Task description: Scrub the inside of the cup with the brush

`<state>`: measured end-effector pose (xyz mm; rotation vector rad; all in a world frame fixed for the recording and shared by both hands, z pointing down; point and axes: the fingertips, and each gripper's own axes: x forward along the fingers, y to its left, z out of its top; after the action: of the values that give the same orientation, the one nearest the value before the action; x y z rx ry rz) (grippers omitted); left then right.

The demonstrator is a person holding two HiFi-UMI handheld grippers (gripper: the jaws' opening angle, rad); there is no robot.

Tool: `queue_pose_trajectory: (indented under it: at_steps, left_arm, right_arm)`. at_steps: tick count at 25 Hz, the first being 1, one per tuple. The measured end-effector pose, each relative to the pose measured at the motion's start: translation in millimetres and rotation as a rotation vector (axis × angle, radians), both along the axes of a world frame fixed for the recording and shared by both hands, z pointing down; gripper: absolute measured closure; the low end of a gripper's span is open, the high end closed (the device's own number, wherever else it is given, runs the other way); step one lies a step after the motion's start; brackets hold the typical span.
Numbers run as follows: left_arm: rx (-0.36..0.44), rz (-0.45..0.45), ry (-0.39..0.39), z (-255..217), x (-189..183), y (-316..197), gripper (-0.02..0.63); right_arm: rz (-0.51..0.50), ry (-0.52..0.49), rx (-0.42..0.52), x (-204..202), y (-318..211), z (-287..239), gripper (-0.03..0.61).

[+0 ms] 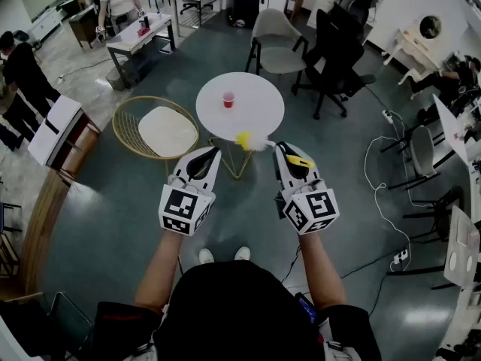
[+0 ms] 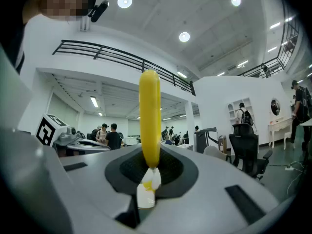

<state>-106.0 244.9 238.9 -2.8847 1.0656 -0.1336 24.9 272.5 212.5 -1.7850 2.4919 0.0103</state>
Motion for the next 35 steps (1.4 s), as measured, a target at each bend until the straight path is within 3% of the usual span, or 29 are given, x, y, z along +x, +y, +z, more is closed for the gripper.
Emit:
queue_pose_trajectory:
  at_steps: [16,35]
  left_arm:
    - [-0.005,-0.011,0.005,5,-4,0,0.601]
    - [-0.016,-0.073,-0.03,21,59,-6,0.601]
  right_arm:
    - [0.011,-0.006,0.007,-1,1,5,0.534]
    - [-0.074,-0.019,0.005,63,-17,20,0.534]
